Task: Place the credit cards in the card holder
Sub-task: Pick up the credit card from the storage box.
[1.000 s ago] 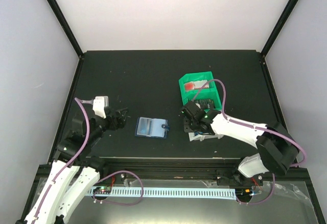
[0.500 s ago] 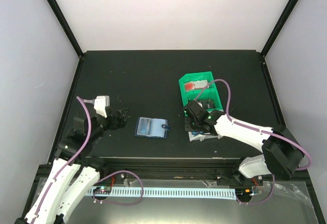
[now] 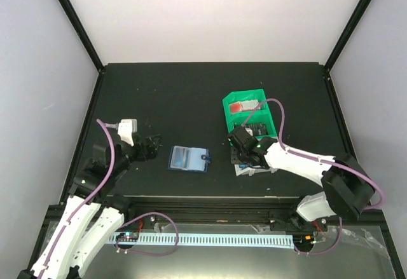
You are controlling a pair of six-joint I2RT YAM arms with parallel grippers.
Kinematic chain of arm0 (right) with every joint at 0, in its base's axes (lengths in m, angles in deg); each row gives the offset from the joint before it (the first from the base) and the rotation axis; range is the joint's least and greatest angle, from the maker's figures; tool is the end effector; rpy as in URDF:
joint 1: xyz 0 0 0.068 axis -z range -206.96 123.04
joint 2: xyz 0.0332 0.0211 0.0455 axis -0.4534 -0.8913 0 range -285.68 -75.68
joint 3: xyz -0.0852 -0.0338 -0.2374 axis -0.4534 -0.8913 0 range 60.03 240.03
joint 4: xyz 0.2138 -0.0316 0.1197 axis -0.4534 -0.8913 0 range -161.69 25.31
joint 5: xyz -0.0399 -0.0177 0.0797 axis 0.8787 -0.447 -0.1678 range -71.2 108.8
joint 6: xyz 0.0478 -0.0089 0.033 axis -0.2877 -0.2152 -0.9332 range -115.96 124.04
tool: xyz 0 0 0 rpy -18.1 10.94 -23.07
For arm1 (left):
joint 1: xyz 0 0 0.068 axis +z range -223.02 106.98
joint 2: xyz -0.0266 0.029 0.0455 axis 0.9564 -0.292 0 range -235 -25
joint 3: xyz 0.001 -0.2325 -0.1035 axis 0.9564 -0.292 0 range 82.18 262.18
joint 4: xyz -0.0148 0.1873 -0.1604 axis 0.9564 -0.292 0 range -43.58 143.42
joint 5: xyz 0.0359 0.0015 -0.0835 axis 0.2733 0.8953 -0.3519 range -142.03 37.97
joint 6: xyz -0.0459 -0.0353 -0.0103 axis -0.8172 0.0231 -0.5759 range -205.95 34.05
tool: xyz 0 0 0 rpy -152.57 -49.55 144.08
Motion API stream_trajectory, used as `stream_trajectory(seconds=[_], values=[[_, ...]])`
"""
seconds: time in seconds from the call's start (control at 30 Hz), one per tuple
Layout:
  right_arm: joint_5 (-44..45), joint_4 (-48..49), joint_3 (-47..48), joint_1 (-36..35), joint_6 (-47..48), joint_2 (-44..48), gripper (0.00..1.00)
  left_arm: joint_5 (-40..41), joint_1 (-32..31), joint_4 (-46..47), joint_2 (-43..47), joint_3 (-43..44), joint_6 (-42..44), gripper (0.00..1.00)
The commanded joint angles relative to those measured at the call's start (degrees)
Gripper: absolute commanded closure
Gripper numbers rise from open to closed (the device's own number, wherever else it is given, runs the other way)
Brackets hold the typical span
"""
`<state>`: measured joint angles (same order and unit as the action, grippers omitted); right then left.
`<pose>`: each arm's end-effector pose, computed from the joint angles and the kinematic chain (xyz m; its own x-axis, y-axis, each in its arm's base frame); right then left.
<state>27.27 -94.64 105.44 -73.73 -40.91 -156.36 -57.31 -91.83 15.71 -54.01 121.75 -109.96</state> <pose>0.1766 0.1787 0.1663 -0.9194 0.0422 -0.3911 -0.0407 0.9787 0.2014 0.1161 -0.0437 0.2803 -0.5569 -0.2384 -0.7957 0.1882 0.8968 -0.4004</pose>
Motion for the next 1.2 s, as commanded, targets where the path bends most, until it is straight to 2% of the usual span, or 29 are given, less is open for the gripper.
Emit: stream_trajectory(seconds=[0.0, 0.17, 0.33, 0.53, 0.87, 1.0, 1.17], values=[[1.8, -0.7, 0.6, 0.2, 0.6, -1.6, 0.62, 0.4, 0.4, -0.5, -0.4, 0.2, 0.2, 0.04], [2.8, -0.7, 1.0, 0.2, 1.2, -2.1, 0.54, 0.4, 0.4, -0.5, -0.6, 0.2, 0.2, 0.04], [2.1, -0.6, 1.7, 0.2, 2.0, -4.2, 0.53, 0.4, 0.3, -0.6, -0.6, 0.2, 0.2, 0.04], [0.3, 0.6, 1.5, 0.2, 1.9, -4.3, 0.65, 0.4, 0.4, -0.6, -0.8, 0.2, 0.2, 0.04], [-1.6, 0.9, 0.9, 0.2, 1.5, -0.8, 0.66, 0.4, 0.4, -0.5, -1.1, 0.1, 0.1, 0.04], [-1.8, 1.0, 0.9, 0.2, 1.2, -0.9, 0.71, 0.3, 0.3, -0.4, -1.4, 0.0, -0.1, 0.04], [-1.5, 0.8, 0.9, 0.2, 0.8, -0.7, 0.71, 0.1, 0.4, -0.4, -1.8, 0.0, -0.2, 0.04]])
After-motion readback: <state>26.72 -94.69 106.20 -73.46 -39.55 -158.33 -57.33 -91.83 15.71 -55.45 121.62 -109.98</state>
